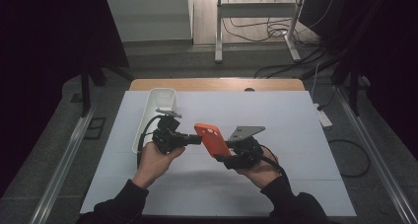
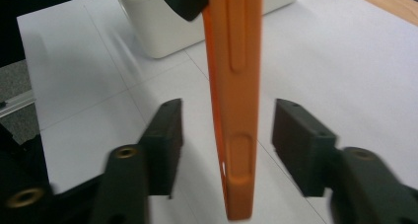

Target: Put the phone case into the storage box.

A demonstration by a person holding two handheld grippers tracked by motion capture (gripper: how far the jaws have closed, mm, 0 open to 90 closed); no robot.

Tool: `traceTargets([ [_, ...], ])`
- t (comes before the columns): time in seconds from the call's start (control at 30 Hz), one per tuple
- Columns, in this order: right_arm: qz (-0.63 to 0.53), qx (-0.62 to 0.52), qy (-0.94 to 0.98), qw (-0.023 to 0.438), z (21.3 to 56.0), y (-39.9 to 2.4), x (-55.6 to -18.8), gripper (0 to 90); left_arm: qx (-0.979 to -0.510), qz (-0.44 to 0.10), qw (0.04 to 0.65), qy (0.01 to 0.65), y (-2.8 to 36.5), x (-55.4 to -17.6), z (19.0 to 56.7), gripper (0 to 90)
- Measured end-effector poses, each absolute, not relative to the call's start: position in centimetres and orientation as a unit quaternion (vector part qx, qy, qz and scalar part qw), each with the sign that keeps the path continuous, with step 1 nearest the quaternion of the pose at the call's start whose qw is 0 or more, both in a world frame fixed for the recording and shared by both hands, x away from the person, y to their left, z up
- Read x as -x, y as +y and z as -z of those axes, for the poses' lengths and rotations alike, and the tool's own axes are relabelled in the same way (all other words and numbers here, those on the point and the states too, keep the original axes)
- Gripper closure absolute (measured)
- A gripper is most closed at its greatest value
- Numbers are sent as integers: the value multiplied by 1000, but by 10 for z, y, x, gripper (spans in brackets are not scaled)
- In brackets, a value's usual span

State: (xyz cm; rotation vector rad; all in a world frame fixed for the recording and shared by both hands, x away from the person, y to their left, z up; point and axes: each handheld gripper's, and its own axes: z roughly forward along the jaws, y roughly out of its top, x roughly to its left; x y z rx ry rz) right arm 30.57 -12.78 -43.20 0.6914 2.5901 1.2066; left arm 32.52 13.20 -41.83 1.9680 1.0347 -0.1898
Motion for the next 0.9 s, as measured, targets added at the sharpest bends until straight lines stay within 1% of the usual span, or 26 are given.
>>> traceTargets([
  [0.13, -405, -240, 877, 97, 433, -130, -305, 300, -792, 70, 440, 417, 135, -325, 417, 894],
  [0.33, -395, -250, 880, 89, 435, -133, -304, 206, -797, 58, 435, 415, 138, -326, 415, 894],
  [0.5, -396, -254, 878, 82, 436, -137, -303, 181, -800, 52, 431, 413, 142, -329, 414, 895],
  [0.63, -390, -258, 880, 82, 436, -141, -300, 135, -804, 46, 423, 416, 146, -333, 413, 894],
  [0.77, -387, -263, 880, 80, 437, -144, -300, 110, -804, 44, 421, 418, 149, -335, 413, 895],
  [0.8, -382, -271, 880, 80, 438, -148, -298, 87, -804, 42, 420, 418, 152, -337, 412, 894],
  [0.9, -382, -277, 878, 79, 438, -151, -297, 70, -804, 40, 420, 419, 155, -339, 411, 894],
])
